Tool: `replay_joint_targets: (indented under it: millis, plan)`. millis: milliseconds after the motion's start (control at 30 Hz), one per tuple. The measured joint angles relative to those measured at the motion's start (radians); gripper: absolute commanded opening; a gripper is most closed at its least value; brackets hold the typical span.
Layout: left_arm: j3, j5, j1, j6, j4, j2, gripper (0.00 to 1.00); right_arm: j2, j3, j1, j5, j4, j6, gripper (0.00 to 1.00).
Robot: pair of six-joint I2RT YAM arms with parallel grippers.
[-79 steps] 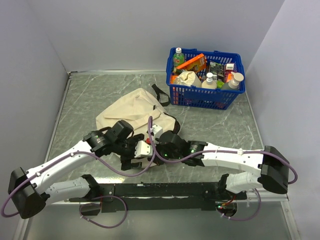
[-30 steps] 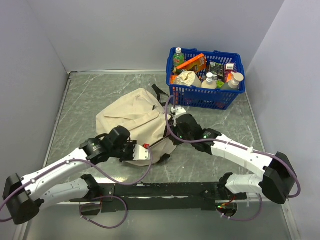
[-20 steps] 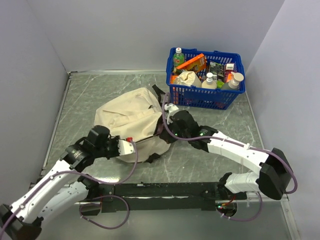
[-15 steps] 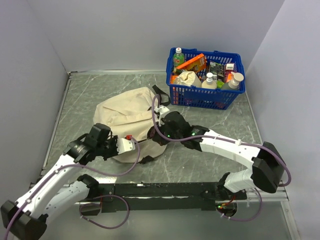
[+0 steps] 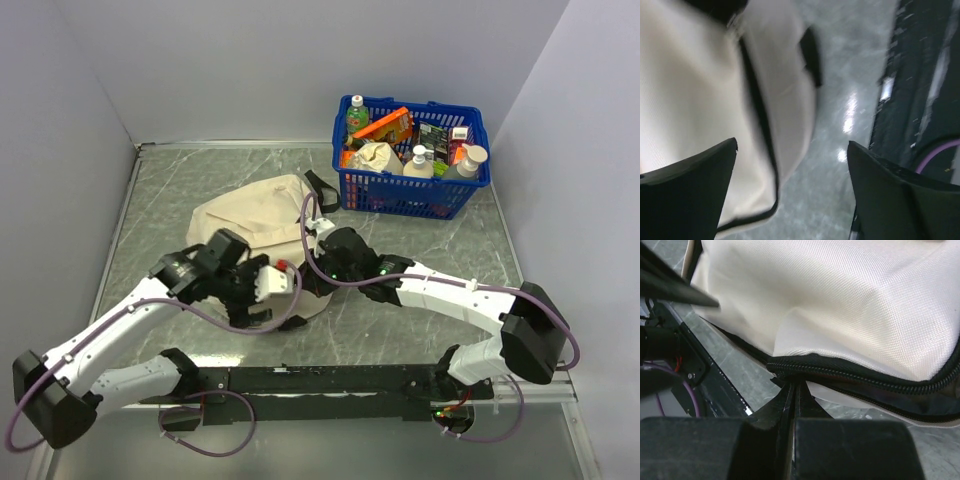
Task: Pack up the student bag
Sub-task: Zip the student bag at the center of the board.
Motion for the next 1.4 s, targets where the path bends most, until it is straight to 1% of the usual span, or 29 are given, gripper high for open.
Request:
replay_joint_targets:
  millis: [100, 133, 233, 267, 333, 400, 433, 467, 500, 533, 600, 633, 733, 900, 1100, 1233, 1400]
  plan:
    - [-0.001, -0.016, -0.121, -0.044, 0.048, 0.03, 0.96, 0.0, -0.006, 0.009, 0.0, 0.004, 0.007, 0.0]
    - [-0.001, -0.024, -0.145, -0.055, 0.069, 0.044, 0.96, 0.0, -0.008, 0.011, 0.001, 0.007, 0.01, 0.0]
    - [-0.008, -0.076, -0.161, -0.084, 0.149, 0.086, 0.99, -0.007, -0.027, 0.014, 0.0, 0.021, 0.022, 0.0]
    - [-0.016, -0.092, -0.161, -0.092, 0.176, 0.09, 0.95, -0.012, -0.035, 0.014, 0.0, 0.026, 0.026, 0.0]
    - [-0.044, -0.135, -0.161, -0.11, 0.237, 0.089, 0.91, -0.023, -0.047, 0.015, -0.002, 0.028, 0.032, 0.0]
    - [-0.074, -0.17, -0.161, -0.125, 0.287, 0.083, 0.79, -0.034, -0.058, 0.017, -0.003, 0.031, 0.037, 0.0]
    - [-0.089, -0.183, -0.16, -0.132, 0.305, 0.08, 0.62, -0.039, -0.061, 0.017, -0.004, 0.033, 0.04, 0.0]
    - [-0.101, -0.194, -0.161, -0.14, 0.321, 0.076, 0.58, -0.044, -0.066, 0.018, -0.005, 0.034, 0.045, 0.0]
    - [-0.108, -0.199, -0.161, -0.153, 0.332, 0.075, 0.55, -0.047, -0.069, 0.018, -0.007, 0.035, 0.048, 0.0]
    - [-0.111, -0.202, -0.161, -0.157, 0.341, 0.074, 0.45, -0.051, -0.073, 0.018, -0.01, 0.038, 0.051, 0.0]
    - [-0.112, -0.205, -0.161, -0.172, 0.363, 0.074, 0.32, -0.058, -0.087, 0.018, -0.016, 0.051, 0.059, 0.0]
    - [-0.112, -0.208, -0.161, -0.177, 0.377, 0.074, 0.18, -0.062, -0.093, 0.018, -0.019, 0.053, 0.063, 0.0]
    - [-0.112, -0.207, -0.161, -0.191, 0.401, 0.075, 0.01, -0.068, -0.111, 0.018, -0.031, 0.058, 0.076, 0.0]
    - [-0.112, -0.191, -0.161, -0.185, 0.394, 0.075, 0.01, -0.092, -0.133, 0.002, -0.03, 0.048, 0.081, 0.0]
    - [-0.114, -0.131, -0.17, -0.127, 0.425, 0.043, 0.01, -0.158, -0.147, -0.109, -0.093, 0.04, 0.084, 0.0]
    - [-0.115, -0.111, -0.17, -0.054, 0.419, 0.031, 0.01, -0.152, -0.14, -0.131, -0.117, 0.023, 0.064, 0.0]
    - [-0.114, -0.113, -0.171, 0.034, 0.375, 0.028, 0.01, -0.098, -0.1, -0.133, -0.123, -0.005, 0.033, 0.0]
